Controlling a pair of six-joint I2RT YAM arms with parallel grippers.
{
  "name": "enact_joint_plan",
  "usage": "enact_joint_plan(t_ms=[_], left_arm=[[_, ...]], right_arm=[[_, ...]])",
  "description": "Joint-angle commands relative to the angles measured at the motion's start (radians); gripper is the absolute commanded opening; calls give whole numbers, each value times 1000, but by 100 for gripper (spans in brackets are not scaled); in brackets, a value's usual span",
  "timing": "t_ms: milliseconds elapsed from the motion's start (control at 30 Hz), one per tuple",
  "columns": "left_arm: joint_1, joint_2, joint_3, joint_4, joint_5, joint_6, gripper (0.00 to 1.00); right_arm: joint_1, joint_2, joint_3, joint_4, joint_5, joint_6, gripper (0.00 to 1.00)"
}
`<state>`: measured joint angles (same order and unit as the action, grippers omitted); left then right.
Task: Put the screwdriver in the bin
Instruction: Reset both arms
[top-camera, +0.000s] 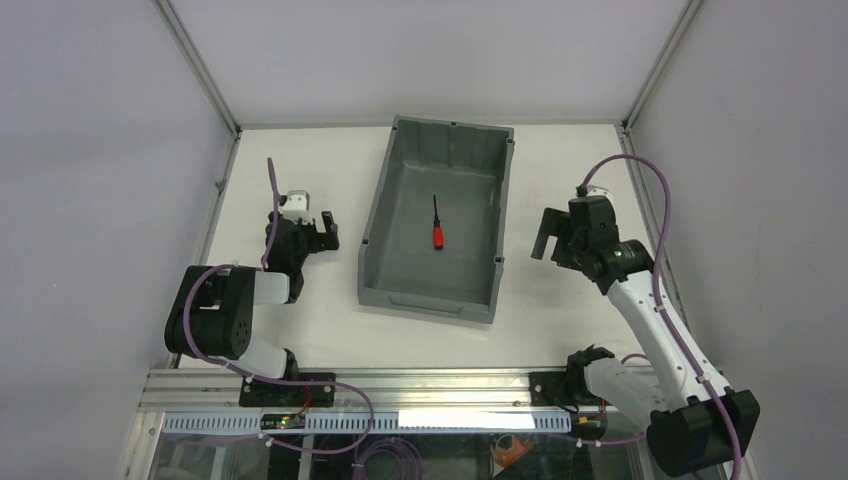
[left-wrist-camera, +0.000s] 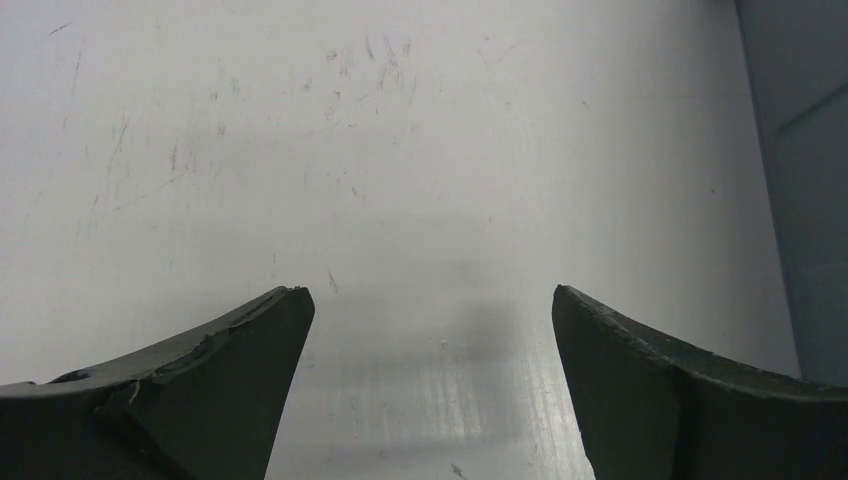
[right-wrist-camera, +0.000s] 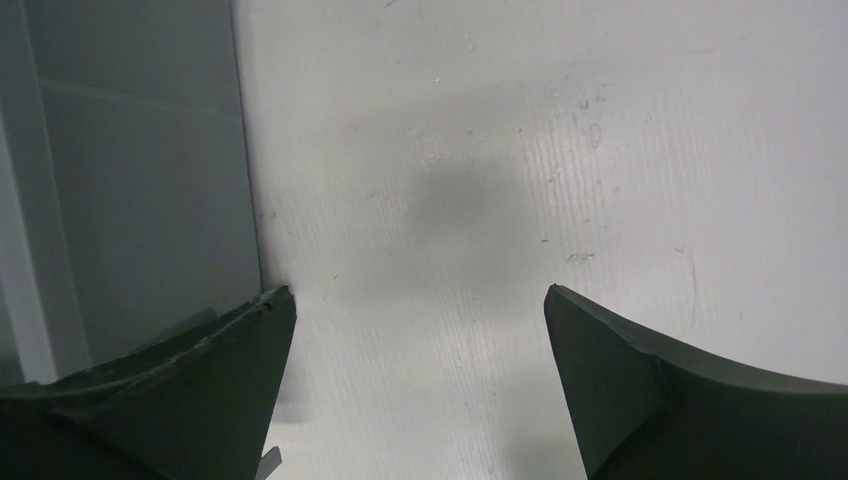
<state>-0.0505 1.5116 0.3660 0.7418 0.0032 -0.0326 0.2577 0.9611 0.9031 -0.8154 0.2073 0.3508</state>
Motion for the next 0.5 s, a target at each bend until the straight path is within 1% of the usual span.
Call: enact_joint_plan(t_ms=[0,133,467], left_arm=[[5,-6,17,59,17,23,99],[5,-5,17,59,17,23,99],[6,-5,17,59,17,23,99]], right_arm=[[-4,-39,-56,104,-35,58,99],[-3,-30,-86,135,-65,77,99],[-3,-26,-85,143,-75,64,99]])
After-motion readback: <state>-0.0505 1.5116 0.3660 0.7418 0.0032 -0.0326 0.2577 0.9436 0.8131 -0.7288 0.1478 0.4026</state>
